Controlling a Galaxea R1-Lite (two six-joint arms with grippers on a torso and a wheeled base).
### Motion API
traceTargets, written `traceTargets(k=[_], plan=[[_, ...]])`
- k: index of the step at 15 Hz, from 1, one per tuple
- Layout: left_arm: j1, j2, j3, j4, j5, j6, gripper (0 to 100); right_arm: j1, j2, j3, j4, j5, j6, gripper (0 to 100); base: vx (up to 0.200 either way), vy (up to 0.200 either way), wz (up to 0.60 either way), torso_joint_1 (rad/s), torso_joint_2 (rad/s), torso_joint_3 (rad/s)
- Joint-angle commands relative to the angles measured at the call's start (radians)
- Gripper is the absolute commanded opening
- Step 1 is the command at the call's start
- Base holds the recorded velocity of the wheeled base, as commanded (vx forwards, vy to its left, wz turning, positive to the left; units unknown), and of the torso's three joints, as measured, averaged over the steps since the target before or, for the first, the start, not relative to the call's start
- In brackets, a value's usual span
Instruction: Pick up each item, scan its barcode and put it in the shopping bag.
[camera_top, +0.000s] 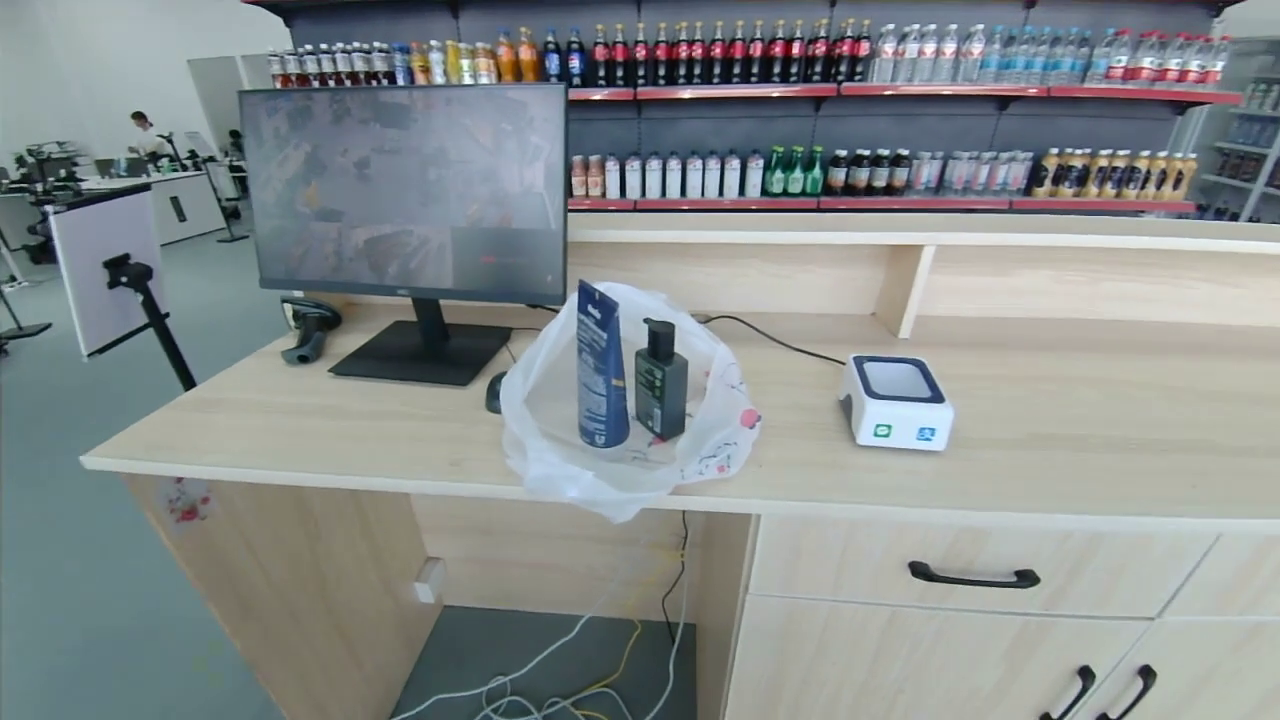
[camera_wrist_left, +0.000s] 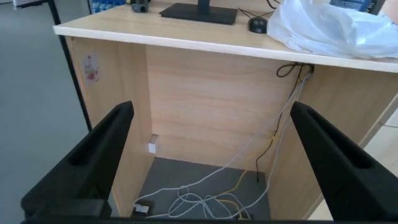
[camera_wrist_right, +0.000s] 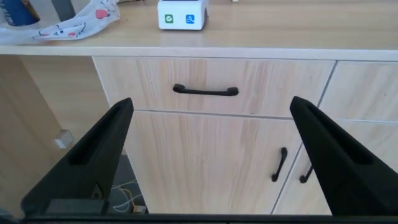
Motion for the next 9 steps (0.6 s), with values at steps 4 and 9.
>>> traceTargets(k=[4, 9], plan=[[0.000, 0.000, 0.000, 0.001, -0.001, 0.000, 100, 0.001, 0.000, 0.000, 0.000, 0.000, 0.000, 100, 0.000, -0.150, -0.30, 0.005, 0.00, -0.001], [-0.002, 0.000, 0.000, 0.001, -0.001, 0.000, 100, 0.001, 0.000, 0.000, 0.000, 0.000, -0.002, 100, 0.000, -0.200, 0.00, 0.005, 0.00, 0.003]])
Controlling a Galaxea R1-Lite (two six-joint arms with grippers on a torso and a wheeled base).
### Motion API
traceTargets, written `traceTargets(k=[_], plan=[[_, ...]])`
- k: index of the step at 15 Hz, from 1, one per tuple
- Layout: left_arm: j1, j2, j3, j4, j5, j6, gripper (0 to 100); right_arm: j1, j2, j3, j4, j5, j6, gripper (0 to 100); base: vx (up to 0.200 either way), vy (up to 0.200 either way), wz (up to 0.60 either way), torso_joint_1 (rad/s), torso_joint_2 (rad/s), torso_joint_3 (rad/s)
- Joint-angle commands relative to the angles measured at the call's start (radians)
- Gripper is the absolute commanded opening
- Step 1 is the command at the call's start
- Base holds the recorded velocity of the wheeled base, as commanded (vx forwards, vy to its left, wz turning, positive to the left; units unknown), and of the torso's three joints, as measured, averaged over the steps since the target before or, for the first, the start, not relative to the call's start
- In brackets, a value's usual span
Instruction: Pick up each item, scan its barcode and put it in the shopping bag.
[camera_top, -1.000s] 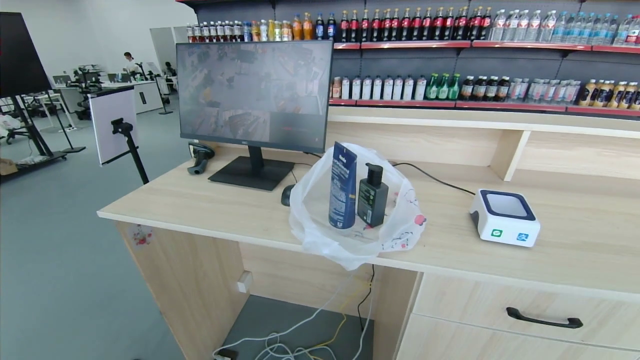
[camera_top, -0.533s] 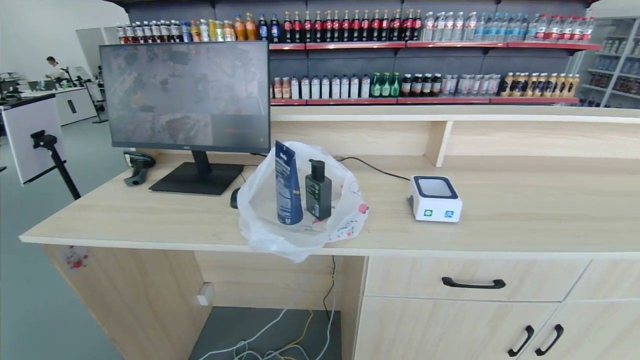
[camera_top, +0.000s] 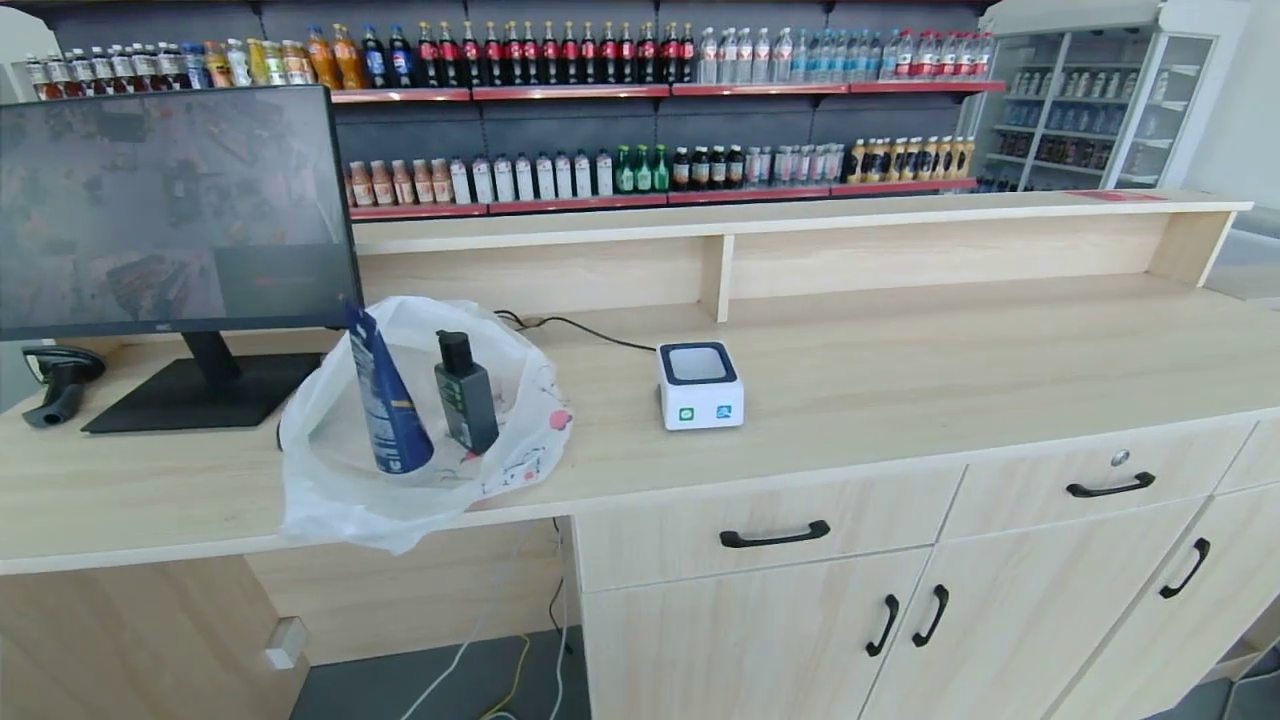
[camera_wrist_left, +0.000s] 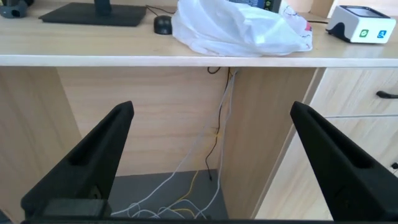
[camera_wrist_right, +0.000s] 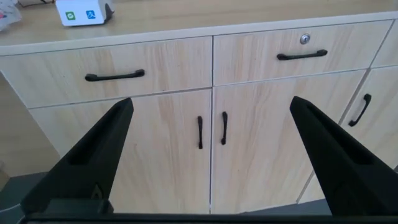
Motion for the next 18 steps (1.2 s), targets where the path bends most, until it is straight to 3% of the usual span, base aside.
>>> traceTargets(k=[1, 5, 7, 13, 18], plan=[[0.000, 0.000, 0.000, 0.000, 0.002, 0.000, 100, 0.000, 0.000, 0.000, 0.000, 0.000, 0.000, 100, 0.000, -0.200, 0.00, 0.002, 0.00, 0.002], [0.000, 0.000, 0.000, 0.000, 0.002, 0.000, 100, 0.000, 0.000, 0.000, 0.000, 0.000, -0.006, 100, 0.000, -0.200, 0.00, 0.006, 0.00, 0.002], [0.000, 0.000, 0.000, 0.000, 0.002, 0.000, 100, 0.000, 0.000, 0.000, 0.000, 0.002, -0.005, 100, 0.000, -0.200, 0.60, 0.002, 0.00, 0.002], [-0.002, 0.000, 0.000, 0.000, 0.000, -0.002, 100, 0.000, 0.000, 0.000, 0.000, 0.002, -0.003, 100, 0.000, 0.000, 0.00, 0.000, 0.00, 0.000], [0.000, 0.000, 0.000, 0.000, 0.002, -0.003, 100, 0.000, 0.000, 0.000, 0.000, 0.002, -0.003, 100, -0.200, 0.000, 0.00, 0.007, 0.01, 0.002]])
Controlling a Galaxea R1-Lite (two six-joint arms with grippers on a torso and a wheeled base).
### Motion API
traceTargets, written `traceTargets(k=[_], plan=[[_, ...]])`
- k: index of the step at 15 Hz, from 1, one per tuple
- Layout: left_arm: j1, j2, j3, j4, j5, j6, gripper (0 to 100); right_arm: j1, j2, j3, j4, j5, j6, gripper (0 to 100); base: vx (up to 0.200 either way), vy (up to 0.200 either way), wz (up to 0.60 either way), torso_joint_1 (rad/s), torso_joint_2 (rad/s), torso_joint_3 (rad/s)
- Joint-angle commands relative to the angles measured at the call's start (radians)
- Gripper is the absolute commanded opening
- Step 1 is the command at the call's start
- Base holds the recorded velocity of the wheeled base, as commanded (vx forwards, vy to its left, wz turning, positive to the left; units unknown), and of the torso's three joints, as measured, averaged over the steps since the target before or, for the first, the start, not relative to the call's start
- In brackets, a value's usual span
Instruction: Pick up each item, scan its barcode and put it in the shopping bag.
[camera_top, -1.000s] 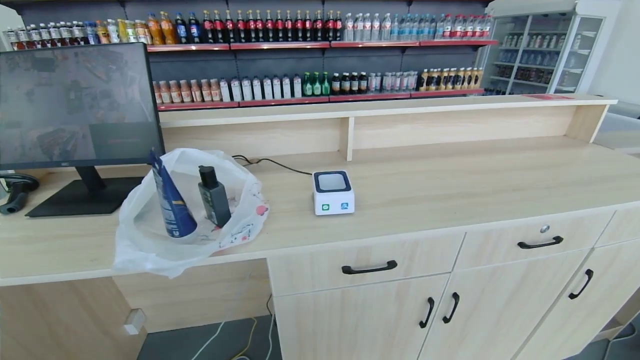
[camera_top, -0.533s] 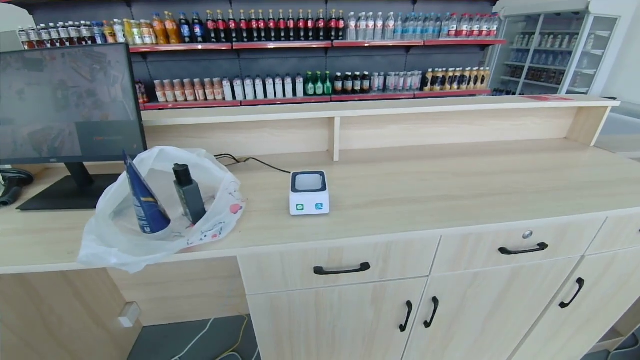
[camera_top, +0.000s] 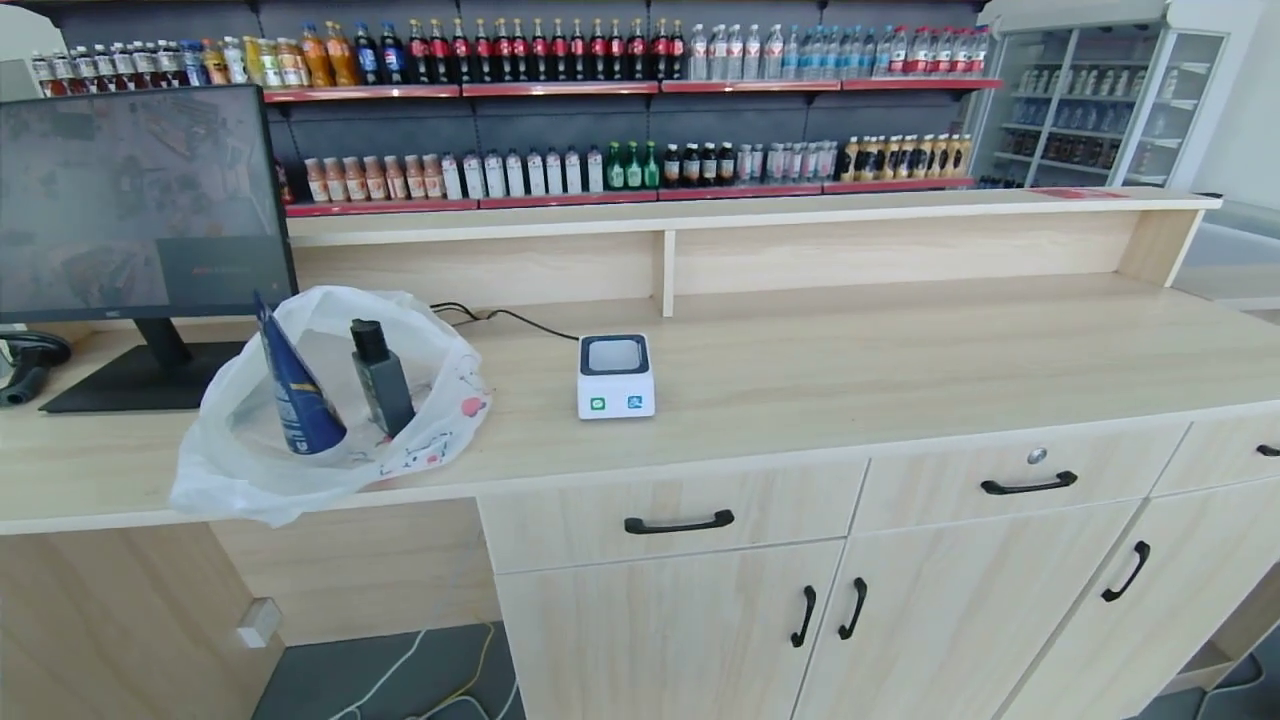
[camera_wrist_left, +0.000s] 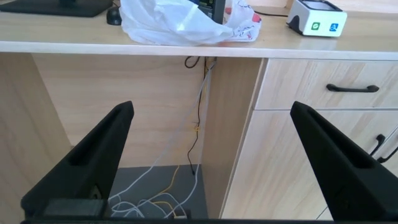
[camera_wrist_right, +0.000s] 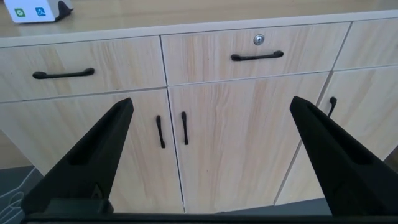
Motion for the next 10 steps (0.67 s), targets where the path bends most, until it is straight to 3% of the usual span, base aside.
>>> traceTargets(k=[1, 4, 10], plan=[[0.000, 0.000, 0.000, 0.000, 0.001, 0.000, 100, 0.000, 0.000, 0.000, 0.000, 0.000, 0.001, 100, -0.200, 0.000, 0.00, -0.017, 0.00, -0.002], [0.000, 0.000, 0.000, 0.000, 0.001, 0.000, 100, 0.000, 0.000, 0.000, 0.000, 0.000, -0.005, 100, -0.200, 0.000, 0.00, 0.001, 0.01, 0.001], [0.000, 0.000, 0.000, 0.000, 0.000, 0.005, 100, 0.000, 0.000, 0.000, 0.000, 0.000, 0.000, 100, 0.000, 0.000, 0.00, 0.000, 0.00, 0.000]])
